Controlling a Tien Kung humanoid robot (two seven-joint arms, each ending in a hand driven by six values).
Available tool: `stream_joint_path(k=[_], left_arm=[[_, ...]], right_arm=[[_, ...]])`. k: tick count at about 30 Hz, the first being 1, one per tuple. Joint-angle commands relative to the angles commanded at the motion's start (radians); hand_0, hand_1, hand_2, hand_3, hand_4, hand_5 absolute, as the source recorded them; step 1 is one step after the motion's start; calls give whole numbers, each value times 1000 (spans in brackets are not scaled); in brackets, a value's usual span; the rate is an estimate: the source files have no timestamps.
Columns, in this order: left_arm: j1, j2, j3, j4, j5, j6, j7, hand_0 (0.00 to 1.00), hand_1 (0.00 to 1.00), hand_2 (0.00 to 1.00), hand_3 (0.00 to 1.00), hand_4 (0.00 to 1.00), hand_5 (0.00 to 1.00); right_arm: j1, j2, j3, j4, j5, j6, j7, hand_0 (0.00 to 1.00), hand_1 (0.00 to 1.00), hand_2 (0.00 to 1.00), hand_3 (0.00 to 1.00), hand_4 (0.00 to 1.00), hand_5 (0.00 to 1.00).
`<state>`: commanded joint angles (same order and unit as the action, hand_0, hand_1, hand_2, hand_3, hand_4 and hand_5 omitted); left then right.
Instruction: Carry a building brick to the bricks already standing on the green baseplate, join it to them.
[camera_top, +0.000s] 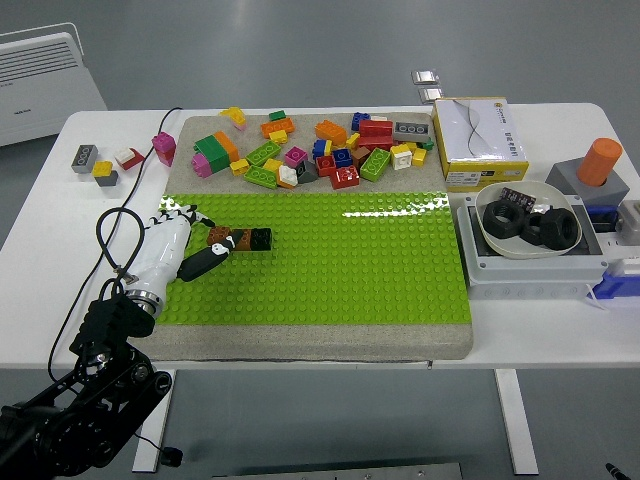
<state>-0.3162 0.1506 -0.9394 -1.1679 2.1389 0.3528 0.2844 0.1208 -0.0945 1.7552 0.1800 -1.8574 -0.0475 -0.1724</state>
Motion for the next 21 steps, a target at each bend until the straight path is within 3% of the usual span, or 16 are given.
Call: stream_joint_path(k=[11,21], left_arm=[[-34,-26,20,79,-6,2,-1,992,948,938,697,871,998],[-35,-31,26,102,-6,-2,4,987,947,936,692,869,998]], right_arm=[[2,1,5,0,1,0,0,518,547,713,795,923,979],[1,1,-6,0,13,-2,1,518,546,713,795,924,978]])
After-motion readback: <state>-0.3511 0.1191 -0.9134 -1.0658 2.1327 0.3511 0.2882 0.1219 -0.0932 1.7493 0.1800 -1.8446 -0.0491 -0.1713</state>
